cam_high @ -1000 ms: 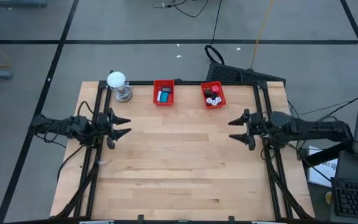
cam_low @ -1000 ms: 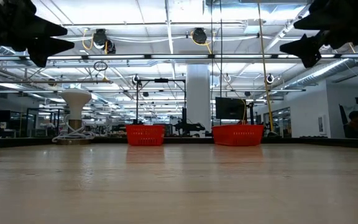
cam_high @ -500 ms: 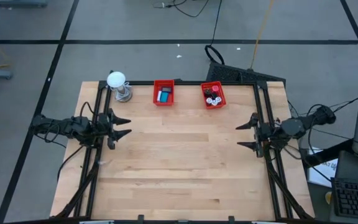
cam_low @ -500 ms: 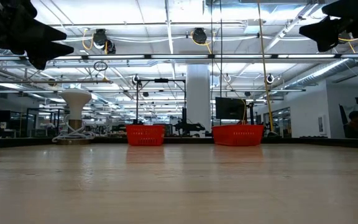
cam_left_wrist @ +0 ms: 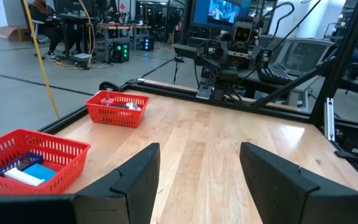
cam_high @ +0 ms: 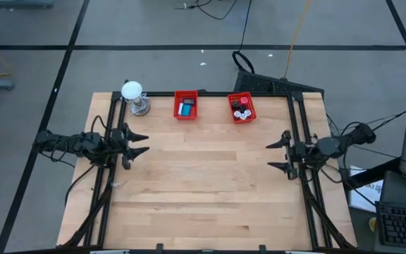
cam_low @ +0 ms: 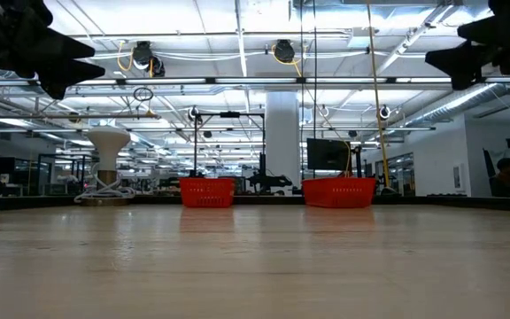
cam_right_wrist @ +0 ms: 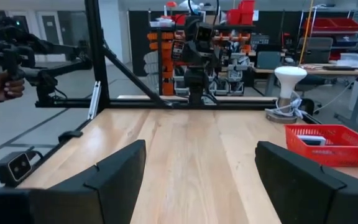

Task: Pick & Place Office items
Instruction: Return to Home Position

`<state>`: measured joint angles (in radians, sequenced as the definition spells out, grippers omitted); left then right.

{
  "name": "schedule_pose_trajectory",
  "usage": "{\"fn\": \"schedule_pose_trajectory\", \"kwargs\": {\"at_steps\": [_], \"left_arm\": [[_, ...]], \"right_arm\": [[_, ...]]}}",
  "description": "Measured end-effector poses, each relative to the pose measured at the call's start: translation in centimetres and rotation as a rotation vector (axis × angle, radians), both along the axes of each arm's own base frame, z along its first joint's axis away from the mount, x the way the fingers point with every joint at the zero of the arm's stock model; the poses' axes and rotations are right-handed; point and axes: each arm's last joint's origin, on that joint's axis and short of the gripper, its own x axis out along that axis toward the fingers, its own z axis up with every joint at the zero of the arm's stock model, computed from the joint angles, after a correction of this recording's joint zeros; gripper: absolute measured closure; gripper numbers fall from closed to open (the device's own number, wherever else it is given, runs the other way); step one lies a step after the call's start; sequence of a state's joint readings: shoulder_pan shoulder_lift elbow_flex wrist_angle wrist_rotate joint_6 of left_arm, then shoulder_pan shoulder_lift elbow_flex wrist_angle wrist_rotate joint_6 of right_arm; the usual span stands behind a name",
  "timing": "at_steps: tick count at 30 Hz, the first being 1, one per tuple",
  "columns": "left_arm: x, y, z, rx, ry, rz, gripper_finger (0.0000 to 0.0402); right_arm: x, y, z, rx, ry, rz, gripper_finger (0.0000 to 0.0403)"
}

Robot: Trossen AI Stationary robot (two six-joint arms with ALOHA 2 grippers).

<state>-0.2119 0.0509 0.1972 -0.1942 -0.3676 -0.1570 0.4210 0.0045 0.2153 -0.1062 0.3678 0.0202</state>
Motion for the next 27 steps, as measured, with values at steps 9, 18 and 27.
{"fn": "schedule_pose_trajectory", "kwargs": {"at_steps": [9, 18, 27], "left_arm": [[0.0, 0.0, 0.0, 0.005, 0.002, -0.001, 0.0176], [0.0, 0.0, 0.0, -0.003, -0.002, -0.001, 0.0176], [0.0, 0.0, -0.4, 0.026, 0.045, -0.004, 0.0176]], "right_arm": [[0.5, 0.4, -1.8, -0.017, 0.032, 0.064, 0.0115], [0.8, 0.6, -3.2, -0.014, 0.062, 0.085, 0.0115], [1.0, 0.7, -4.1, -0.064, 0.091, 0.084, 0.0115]]}}
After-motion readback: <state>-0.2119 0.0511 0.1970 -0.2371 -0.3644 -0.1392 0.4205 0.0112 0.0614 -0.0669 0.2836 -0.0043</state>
